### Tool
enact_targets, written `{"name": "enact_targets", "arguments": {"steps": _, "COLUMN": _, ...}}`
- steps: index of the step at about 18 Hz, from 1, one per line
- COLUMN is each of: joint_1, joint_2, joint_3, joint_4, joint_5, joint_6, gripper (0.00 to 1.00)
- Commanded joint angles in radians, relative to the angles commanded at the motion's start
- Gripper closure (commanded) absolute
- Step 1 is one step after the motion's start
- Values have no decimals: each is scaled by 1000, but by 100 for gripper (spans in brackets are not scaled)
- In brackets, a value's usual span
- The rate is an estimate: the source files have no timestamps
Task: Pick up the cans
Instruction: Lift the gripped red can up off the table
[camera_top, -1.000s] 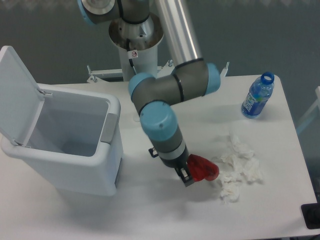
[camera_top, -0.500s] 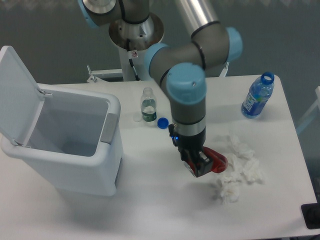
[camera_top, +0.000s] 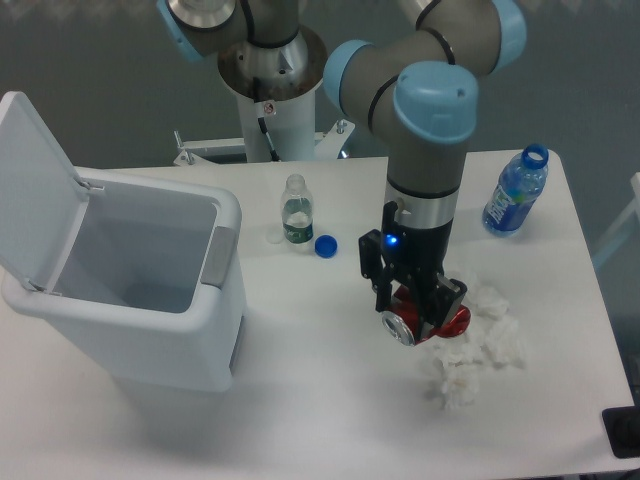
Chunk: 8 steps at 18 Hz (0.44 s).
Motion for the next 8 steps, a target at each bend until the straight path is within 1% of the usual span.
{"name": "enact_targets", "arguments": {"steps": 4, "joint_1": 8, "joint_2": 6, "joint_3": 0, "joint_4": 0, "joint_5": -34, "joint_6": 0, "gripper": 33}}
{"name": "enact_targets", "arguments": {"steps": 8, "joint_1": 15, "joint_2": 8, "joint_3": -5, "joint_4": 0, "joint_5": -41, "joint_6": 0, "gripper": 33}}
